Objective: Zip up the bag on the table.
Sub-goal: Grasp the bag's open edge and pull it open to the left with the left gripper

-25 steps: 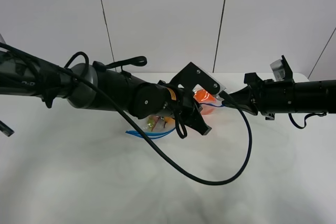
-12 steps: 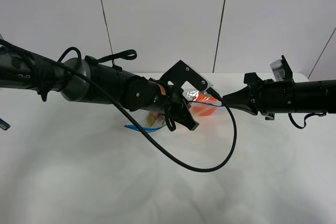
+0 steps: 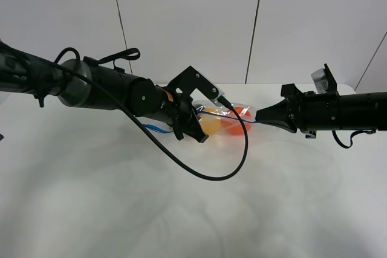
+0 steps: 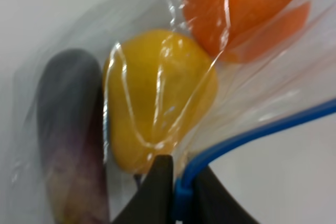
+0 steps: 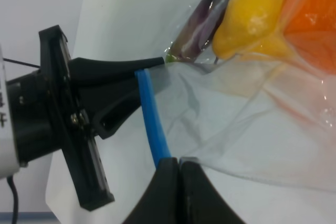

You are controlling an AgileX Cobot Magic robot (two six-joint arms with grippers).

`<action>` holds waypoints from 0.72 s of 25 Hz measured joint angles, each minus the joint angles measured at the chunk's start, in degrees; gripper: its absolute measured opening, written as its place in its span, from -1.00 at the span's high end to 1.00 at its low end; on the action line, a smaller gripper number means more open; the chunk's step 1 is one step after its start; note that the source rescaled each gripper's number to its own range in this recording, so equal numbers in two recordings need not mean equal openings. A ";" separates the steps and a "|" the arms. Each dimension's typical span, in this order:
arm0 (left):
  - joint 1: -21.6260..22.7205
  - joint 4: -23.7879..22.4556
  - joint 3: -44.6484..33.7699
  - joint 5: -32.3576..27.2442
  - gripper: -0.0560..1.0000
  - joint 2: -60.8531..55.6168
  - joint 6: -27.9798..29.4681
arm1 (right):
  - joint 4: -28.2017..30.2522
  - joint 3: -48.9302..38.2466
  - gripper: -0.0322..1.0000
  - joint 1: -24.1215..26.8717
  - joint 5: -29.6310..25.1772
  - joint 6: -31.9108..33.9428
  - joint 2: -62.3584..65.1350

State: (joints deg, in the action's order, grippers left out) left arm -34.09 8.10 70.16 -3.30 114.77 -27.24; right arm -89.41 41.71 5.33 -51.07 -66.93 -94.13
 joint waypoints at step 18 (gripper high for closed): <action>5.33 -1.39 0.00 -1.23 0.89 0.00 -4.71 | 0.00 0.00 0.94 0.00 0.34 -0.22 0.00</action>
State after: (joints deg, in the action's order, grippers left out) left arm -28.76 6.71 70.16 -4.53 114.77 -31.95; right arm -89.41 41.71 5.33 -50.73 -67.16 -94.13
